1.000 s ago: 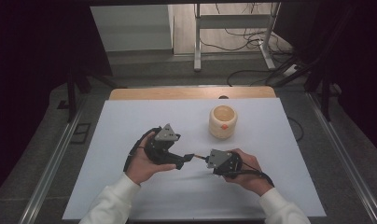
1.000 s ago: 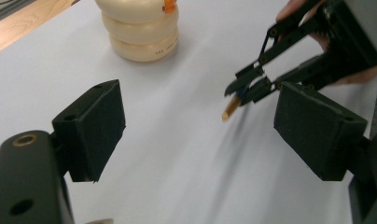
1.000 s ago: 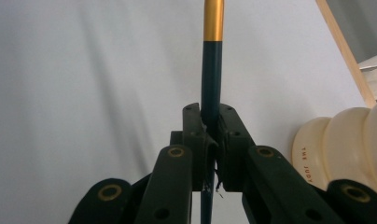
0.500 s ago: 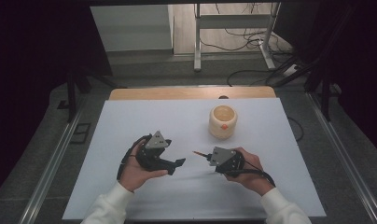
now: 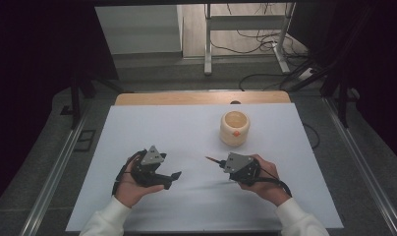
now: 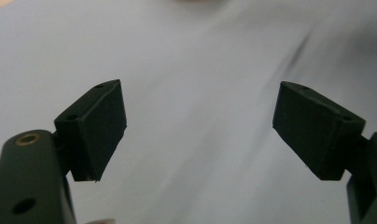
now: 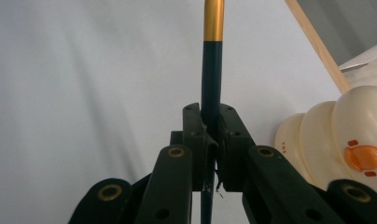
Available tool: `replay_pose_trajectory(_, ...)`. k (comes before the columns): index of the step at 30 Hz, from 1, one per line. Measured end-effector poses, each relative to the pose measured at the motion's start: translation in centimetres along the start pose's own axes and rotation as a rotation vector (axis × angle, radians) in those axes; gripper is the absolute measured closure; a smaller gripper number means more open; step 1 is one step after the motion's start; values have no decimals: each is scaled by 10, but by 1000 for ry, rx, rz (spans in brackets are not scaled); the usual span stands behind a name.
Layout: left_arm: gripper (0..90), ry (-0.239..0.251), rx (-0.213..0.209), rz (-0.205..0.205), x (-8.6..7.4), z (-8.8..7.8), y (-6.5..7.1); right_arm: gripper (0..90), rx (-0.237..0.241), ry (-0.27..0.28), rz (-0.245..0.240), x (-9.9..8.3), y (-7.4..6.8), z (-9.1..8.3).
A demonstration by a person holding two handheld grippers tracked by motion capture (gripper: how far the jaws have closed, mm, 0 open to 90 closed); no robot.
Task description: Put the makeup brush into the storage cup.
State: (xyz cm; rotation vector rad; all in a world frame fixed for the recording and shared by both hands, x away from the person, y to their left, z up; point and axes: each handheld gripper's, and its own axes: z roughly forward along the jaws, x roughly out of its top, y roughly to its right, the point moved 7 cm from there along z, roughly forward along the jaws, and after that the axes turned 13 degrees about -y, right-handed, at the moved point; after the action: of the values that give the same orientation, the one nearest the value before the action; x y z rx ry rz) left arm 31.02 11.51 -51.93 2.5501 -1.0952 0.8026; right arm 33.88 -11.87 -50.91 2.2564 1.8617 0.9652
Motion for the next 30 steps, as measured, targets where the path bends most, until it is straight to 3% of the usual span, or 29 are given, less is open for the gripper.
replay_pose_trajectory(14,166,-22,60,-34,-35,1,-16,839,-5,17,20,-2,4,-6)
replay_pose_trajectory(30,165,-36,77,-93,-62,0,-29,839,-6,47,49,-2,9,-11)
